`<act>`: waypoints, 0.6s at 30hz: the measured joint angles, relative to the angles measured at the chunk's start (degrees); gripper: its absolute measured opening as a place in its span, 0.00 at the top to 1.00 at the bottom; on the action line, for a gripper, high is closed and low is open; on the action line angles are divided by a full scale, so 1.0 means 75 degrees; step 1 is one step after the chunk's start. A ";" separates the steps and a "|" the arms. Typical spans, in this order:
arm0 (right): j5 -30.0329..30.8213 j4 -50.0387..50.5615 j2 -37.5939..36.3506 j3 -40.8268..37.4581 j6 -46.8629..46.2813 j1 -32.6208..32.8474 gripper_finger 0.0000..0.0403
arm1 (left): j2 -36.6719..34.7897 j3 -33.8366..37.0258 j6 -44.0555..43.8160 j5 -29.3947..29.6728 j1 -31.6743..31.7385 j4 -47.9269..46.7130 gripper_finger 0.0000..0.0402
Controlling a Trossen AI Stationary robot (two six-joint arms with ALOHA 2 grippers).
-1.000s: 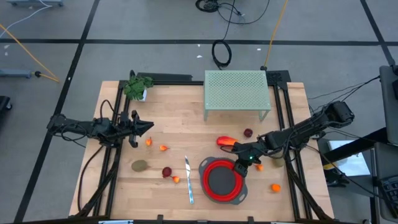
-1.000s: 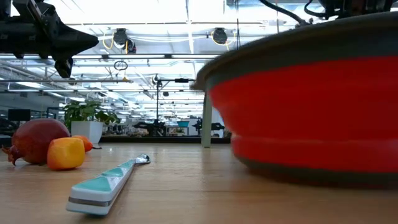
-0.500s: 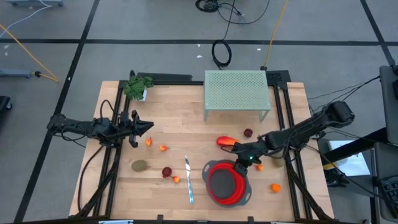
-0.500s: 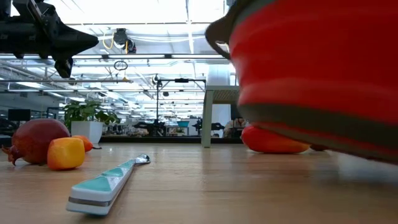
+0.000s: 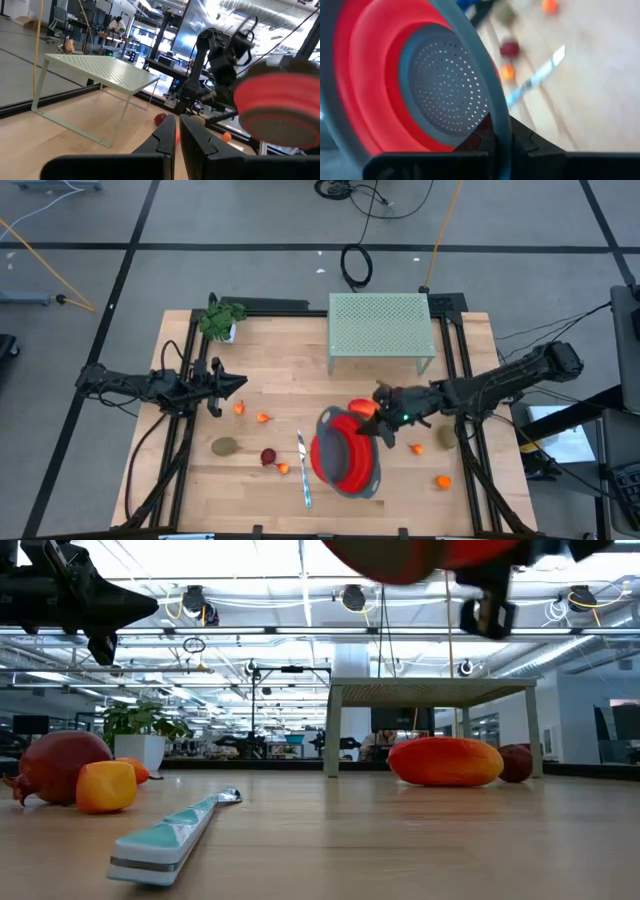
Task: Pick & Place Fruit
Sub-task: Put the red strainer bowl on the shelf
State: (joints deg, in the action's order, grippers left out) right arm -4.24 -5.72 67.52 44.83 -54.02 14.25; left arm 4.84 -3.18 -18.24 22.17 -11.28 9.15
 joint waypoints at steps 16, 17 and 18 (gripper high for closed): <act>0.0357 0.4185 -0.0399 0.2781 0.2707 -0.2305 0.99 | 0.0000 0.0000 -0.0038 -0.0002 0.0002 0.0011 0.94; 0.0416 0.4410 -0.0398 0.2931 0.2892 -0.2439 0.99 | 0.0000 0.0000 -0.0038 -0.0002 0.0001 0.0008 0.94; 0.0501 0.4581 -0.0395 0.3071 0.3037 -0.2566 0.99 | 0.0000 0.0000 -0.0038 -0.0002 0.0000 0.0008 0.94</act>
State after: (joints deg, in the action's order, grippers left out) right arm -0.48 28.63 64.55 67.87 -31.25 -5.00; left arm 4.84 -3.18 -18.52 22.15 -11.28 9.21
